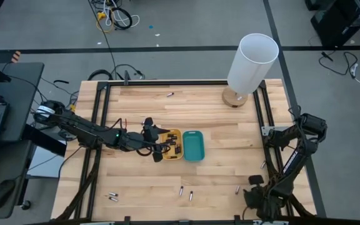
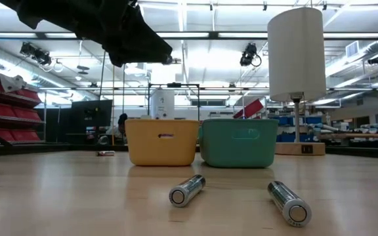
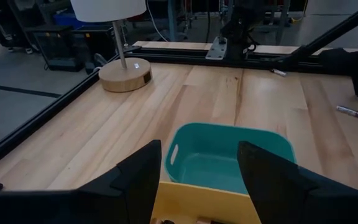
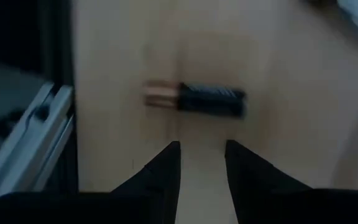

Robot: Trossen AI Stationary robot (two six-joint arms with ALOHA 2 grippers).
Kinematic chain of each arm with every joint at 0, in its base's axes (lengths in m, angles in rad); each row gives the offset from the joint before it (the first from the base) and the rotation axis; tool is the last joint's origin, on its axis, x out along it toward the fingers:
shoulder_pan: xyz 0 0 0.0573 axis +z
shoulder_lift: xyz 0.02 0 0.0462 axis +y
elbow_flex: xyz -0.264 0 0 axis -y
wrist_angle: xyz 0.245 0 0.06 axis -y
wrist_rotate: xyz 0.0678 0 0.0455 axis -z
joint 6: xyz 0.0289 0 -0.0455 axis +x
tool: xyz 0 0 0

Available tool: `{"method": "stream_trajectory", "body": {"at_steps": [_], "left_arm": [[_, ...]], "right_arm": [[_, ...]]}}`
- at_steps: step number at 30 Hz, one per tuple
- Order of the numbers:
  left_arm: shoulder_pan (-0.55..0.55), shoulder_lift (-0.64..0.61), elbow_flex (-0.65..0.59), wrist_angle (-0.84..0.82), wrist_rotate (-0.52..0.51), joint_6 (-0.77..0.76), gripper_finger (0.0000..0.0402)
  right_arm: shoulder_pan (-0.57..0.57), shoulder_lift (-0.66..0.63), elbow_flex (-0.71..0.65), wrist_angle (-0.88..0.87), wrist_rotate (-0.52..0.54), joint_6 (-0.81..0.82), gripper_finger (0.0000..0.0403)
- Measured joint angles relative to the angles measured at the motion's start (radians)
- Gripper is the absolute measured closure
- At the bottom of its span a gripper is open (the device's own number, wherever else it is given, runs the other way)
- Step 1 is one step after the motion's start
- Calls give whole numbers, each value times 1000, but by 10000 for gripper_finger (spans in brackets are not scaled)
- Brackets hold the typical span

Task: Sort batteries
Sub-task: Put the black battery into the yellow bin

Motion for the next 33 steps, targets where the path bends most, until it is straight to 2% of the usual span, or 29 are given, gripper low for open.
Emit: {"method": "stream_trajectory", "body": {"at_steps": [3, 6, 9, 14, 16, 20, 28, 33], "left_arm": [[0, 0, 0, 0, 0, 0, 174], [0, 0, 0, 1, 0, 1, 174], [0, 0, 0, 0, 0, 2, 174], [0, 0, 0, -10, 0, 5, 174], [0, 0, 0, -22, 0, 9, 174], [0, 0, 0, -61, 0, 8, 174], [0, 0, 0, -171, 0, -17, 174], [0, 6, 0, -193, -2, -21, 174]], "right_arm": [[-18, 0, 7, -41, -32, 233, 279], [-45, -10, 7, -76, -133, 467, 262], [-63, -26, 7, -64, -215, 589, 242], [-103, -42, 8, 41, -194, 742, 215], [-124, -41, 8, 47, -166, 845, 211], [-165, -41, 8, 39, -176, 1043, 208], [-174, -41, -16, 47, -196, 1181, 208], [-171, -40, -47, 57, -134, 1216, 209]]}}
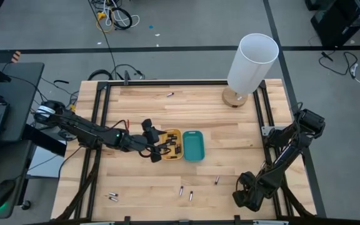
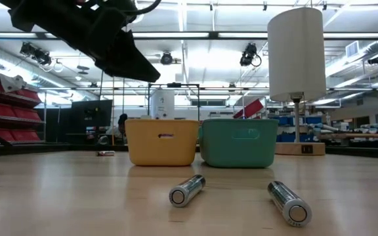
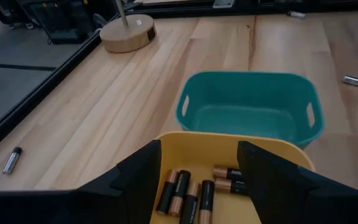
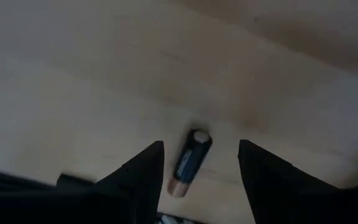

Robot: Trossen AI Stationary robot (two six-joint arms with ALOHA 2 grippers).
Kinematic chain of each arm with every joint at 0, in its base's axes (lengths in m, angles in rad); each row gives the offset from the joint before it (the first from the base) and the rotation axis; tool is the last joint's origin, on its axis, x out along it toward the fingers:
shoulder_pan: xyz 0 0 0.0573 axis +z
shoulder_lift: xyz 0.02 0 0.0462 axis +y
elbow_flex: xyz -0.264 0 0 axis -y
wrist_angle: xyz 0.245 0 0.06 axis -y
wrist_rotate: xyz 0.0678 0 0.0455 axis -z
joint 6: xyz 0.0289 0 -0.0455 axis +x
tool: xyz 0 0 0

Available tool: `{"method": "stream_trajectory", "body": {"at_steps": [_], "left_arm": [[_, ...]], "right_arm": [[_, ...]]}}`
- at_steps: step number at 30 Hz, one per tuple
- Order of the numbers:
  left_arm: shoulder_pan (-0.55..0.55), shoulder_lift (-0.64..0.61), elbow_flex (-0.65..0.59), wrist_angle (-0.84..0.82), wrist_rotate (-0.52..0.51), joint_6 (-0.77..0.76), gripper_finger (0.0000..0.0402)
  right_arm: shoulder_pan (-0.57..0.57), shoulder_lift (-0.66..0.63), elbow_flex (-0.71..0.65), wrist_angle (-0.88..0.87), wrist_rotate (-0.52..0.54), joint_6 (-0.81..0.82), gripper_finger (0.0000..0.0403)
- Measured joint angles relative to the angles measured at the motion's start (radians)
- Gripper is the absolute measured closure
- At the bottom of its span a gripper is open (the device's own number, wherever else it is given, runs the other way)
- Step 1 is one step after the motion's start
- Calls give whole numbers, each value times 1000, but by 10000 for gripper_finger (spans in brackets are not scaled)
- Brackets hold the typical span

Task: Sort batteries
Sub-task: Put the black battery into the yellow bin

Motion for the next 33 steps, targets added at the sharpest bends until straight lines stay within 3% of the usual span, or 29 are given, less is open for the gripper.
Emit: {"method": "stream_trajectory", "body": {"at_steps": [9, 23, 33], "left_arm": [[0, 23, 0, 8, -8, -4, 174], [0, 24, 0, 77, -25, -30, 174], [0, 24, 0, 123, -32, 25, 175]], "right_arm": [[1, -2, -53, 84, -20, 60, 235], [-20, -6, -99, 97, -53, -15, 382], [-38, -11, -55, 12, -1, -69, 365]]}}
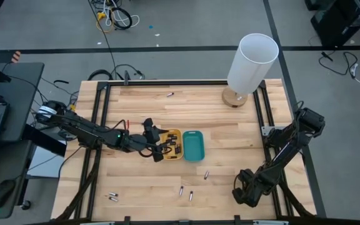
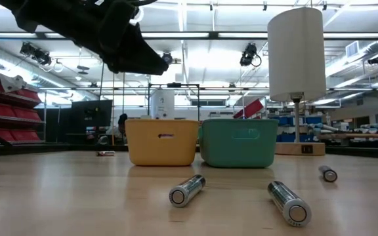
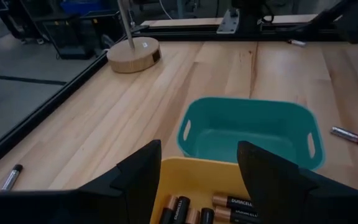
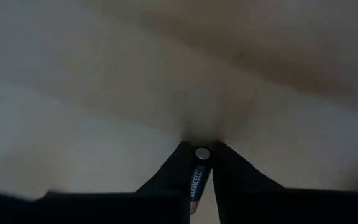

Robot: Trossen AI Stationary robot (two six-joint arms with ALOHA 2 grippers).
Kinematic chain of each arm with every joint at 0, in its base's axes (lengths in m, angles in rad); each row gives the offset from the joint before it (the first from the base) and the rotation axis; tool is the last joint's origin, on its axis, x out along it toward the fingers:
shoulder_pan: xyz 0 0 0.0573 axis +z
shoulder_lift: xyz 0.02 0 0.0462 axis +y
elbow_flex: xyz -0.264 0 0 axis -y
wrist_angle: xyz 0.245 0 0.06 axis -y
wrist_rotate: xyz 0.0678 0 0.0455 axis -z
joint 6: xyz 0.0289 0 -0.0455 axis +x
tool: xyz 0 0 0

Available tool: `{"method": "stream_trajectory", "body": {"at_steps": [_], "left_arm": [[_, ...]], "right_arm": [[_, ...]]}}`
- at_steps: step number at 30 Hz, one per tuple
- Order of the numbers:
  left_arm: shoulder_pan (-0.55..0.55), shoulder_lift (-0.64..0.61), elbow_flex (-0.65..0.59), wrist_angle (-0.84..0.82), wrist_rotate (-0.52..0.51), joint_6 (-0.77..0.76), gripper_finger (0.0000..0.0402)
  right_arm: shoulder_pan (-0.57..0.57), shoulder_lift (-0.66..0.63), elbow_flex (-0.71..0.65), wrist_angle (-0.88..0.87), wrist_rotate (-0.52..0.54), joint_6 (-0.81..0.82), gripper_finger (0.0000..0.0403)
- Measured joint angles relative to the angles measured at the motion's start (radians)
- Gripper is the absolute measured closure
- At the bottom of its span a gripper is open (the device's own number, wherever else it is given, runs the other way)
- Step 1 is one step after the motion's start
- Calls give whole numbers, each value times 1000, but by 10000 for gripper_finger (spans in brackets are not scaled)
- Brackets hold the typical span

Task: Sort batteries
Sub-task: Put the black battery into the yellow bin

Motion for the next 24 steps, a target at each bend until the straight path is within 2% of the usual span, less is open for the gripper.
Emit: {"method": "stream_trajectory", "body": {"at_steps": [4, 9, 14, 17, 20, 24], "left_arm": [[0, 0, 0, 1, 0, 1, 175], [0, 0, 0, 2, -2, 2, 175], [0, 0, 0, 3, -2, 2, 175], [0, 0, 0, 2, -2, 2, 175], [0, 0, 0, 2, -2, 2, 175], [0, 0, 0, 1, -2, -2, 175]], "right_arm": [[-23, -38, 38, -122, 142, -40, 377], [-84, -126, 89, -294, 334, -133, 373], [-202, -223, 92, -312, 562, -327, 375], [-304, -261, 93, -258, 664, -513, 375], [-429, -266, 93, -136, 706, -733, 368], [-590, -216, 93, 186, 704, -1099, 369]]}}
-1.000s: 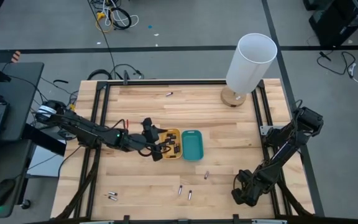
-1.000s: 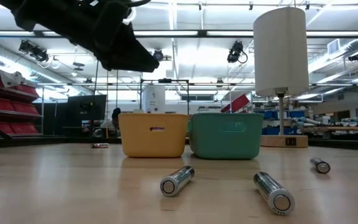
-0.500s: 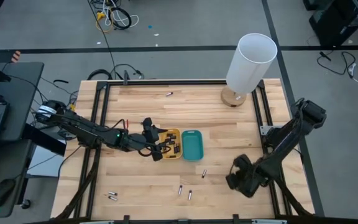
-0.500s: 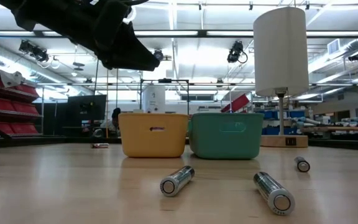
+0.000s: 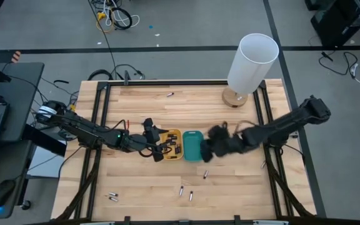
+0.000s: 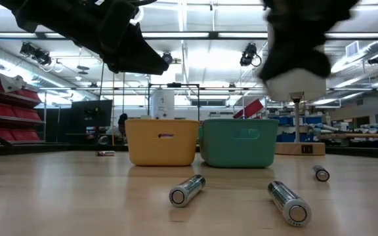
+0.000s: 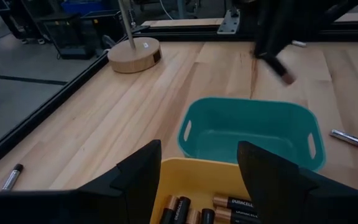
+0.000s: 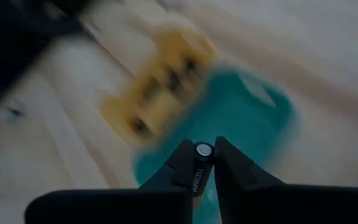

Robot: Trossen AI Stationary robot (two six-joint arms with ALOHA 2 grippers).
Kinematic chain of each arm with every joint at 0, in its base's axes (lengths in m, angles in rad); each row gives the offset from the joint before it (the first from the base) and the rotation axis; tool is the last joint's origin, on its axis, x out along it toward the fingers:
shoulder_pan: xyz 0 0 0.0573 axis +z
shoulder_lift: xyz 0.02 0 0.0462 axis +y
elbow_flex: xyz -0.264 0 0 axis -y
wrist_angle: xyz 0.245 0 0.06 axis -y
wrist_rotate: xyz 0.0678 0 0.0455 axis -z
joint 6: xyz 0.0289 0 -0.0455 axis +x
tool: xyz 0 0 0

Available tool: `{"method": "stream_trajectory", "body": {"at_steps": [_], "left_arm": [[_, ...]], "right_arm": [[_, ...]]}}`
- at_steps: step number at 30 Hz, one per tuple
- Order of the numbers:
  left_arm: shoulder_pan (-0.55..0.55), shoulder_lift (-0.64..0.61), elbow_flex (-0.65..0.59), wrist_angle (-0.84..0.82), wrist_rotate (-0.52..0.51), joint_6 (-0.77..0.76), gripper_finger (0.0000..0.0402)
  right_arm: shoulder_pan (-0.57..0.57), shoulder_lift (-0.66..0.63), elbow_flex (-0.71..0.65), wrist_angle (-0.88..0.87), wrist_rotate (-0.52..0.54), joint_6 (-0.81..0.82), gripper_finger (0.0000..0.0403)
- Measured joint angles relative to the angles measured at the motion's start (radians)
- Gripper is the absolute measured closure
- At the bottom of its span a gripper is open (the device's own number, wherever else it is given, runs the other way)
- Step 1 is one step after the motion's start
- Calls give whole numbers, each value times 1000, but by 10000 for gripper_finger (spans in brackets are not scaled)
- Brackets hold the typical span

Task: Sort batteries
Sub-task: Put the black battery into the yellow bin, then put the silver battery into the green bin

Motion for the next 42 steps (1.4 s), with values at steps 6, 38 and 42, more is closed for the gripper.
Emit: {"method": "stream_trajectory", "body": {"at_steps": [6, 38, 42], "left_arm": [[0, 0, 0, -5, -53, -20, 174], [238, 0, 0, -84, 169, -23, 174], [415, 0, 19, -105, 324, 16, 174]], "right_arm": [[-153, 105, 3, 456, -115, -352, 371], [-230, 310, 2, 771, -176, -683, 262], [-147, 236, 2, 676, -20, -699, 266]]}}
